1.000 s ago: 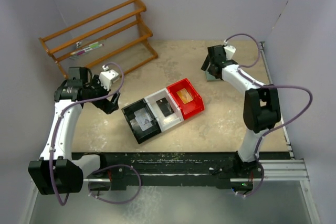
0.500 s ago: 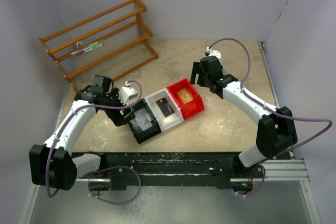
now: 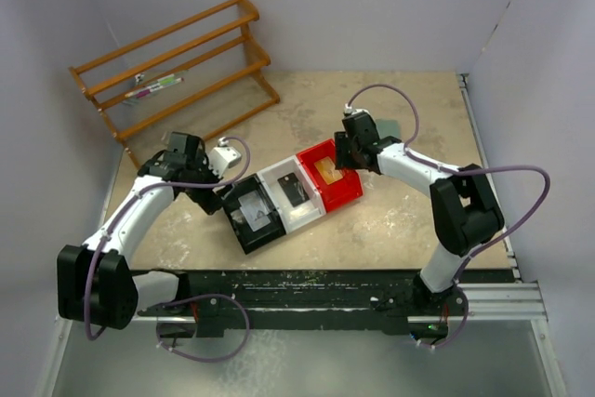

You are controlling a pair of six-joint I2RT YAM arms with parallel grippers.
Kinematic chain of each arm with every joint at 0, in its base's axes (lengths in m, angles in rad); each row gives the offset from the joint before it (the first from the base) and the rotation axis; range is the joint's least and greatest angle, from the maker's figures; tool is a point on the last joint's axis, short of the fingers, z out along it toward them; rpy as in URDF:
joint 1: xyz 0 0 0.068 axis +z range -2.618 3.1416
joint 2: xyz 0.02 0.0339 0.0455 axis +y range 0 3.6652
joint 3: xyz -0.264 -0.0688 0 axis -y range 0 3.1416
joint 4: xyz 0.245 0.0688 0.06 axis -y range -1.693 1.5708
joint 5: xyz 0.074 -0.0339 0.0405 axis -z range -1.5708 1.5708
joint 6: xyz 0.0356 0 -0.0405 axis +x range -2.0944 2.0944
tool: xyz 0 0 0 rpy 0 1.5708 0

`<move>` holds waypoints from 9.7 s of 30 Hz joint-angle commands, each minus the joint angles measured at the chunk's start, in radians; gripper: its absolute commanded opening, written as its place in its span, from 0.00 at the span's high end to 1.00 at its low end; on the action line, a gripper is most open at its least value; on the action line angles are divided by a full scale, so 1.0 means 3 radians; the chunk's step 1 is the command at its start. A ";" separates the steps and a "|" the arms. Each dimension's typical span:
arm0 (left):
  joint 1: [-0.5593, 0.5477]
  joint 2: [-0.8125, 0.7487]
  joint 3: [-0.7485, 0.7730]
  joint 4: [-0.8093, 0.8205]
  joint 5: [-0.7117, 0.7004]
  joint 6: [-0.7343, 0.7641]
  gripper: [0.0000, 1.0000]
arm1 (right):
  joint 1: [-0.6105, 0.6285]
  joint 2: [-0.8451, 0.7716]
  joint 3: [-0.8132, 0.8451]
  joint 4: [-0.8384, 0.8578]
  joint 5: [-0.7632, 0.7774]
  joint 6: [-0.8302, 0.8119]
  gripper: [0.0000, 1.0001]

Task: Take the credit cards out of the card holder

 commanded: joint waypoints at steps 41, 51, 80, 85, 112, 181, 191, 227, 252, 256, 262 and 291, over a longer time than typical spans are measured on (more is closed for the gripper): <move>-0.0019 -0.0423 0.0633 -0.0544 -0.0248 -0.0406 0.01 | 0.0013 0.0557 0.1004 -0.0249 0.0652 0.0246 0.33; -0.0019 -0.0446 0.0628 -0.0559 -0.0220 -0.0396 0.01 | -0.0600 0.0127 0.1035 -0.0606 0.0676 0.0667 0.10; -0.0019 -0.0467 0.0788 -0.0641 -0.0124 -0.0369 0.01 | -0.0757 0.1833 0.3082 -0.2266 0.1119 0.2416 0.01; -0.0019 -0.0462 0.0833 -0.0670 -0.0120 -0.0338 0.01 | -0.0784 0.2185 0.3435 -0.2674 0.1138 0.2736 0.01; -0.0019 -0.0577 0.0794 -0.0703 -0.0051 -0.0304 0.01 | -0.0915 0.1205 0.1688 -0.1612 0.1045 0.1790 0.00; -0.0018 -0.0672 0.0894 -0.0865 0.0062 -0.0274 0.01 | -0.1124 0.1538 0.1933 -0.1289 0.0703 0.0969 0.05; -0.0019 -0.0677 0.0884 -0.0875 0.0084 -0.0293 0.01 | -0.1175 0.1330 0.1884 -0.1335 0.0918 0.0780 0.00; -0.0016 -0.0600 0.1244 -0.0993 0.0223 -0.0442 0.00 | -0.1232 0.0732 0.1404 -0.0356 -0.0207 0.0376 0.38; 0.0907 0.0364 0.2592 -0.1144 0.1957 -0.1778 0.01 | 0.0881 -0.0549 0.1004 0.0790 -0.1194 0.0044 0.37; 0.0922 0.0239 0.2569 -0.0952 0.2384 -0.2119 0.01 | 0.1087 -0.0481 0.1203 0.0788 -0.1147 0.0009 0.37; 0.0922 0.0051 0.2479 -0.0725 0.2499 -0.2327 0.01 | 0.1353 -0.0320 0.1486 0.0708 -0.1035 -0.0081 0.37; 0.1188 0.0060 0.2163 -0.0413 0.3101 -0.2709 0.34 | 0.1933 -0.0267 0.1714 0.0837 -0.0518 -0.0340 0.37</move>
